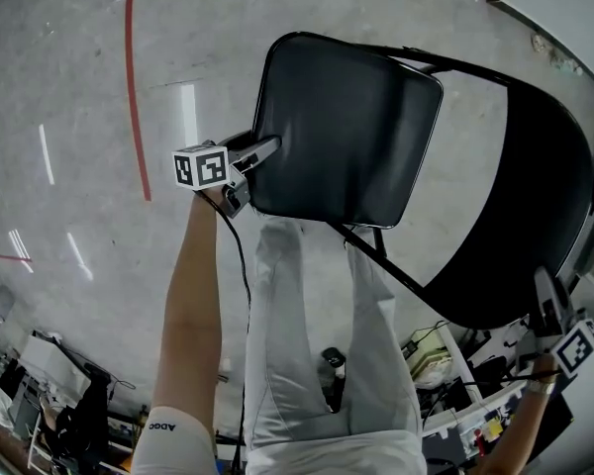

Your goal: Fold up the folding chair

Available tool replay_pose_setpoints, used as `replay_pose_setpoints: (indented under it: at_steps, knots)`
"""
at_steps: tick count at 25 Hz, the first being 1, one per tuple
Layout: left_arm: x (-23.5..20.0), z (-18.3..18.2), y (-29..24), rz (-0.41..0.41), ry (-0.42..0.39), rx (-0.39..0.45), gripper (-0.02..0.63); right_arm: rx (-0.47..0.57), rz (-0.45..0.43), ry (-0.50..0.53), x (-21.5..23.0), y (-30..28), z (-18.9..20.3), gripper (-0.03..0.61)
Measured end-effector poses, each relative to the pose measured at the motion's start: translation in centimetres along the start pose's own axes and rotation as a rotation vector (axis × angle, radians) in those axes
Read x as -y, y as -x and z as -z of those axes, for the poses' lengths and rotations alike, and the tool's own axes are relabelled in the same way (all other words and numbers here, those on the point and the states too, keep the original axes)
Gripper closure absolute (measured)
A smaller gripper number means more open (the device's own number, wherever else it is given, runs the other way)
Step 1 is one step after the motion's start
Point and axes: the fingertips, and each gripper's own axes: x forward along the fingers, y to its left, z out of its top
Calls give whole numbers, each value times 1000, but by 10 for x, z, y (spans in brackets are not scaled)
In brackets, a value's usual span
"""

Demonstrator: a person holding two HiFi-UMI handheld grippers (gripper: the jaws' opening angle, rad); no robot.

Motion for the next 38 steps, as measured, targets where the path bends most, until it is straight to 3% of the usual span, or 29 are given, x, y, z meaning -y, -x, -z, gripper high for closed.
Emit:
replay_pose_setpoints:
  at_steps: [11,17,26,32,35,38]
  knots:
    - [36,-7,6,-75,-33,3,279,-12,-29,-34,58,-4,-7,436]
    - [100,22,-33,-124,-66,1,279,3,-56,-82,145,30,1,434]
    - [156,35,-59,-181,-103,-2,281,0,-117,-126,226,37,3,434]
    - [193,73,-97,-215,-120,-22,281,-22,-42,-162,312,46,31,430]
    - [210,72,-103,-273,-142,-20,281,-24,-37,-169,324,53,24,426]
    - [220,71,-103,-280,-142,-17,285,-24,-38,-167,327,56,22,425]
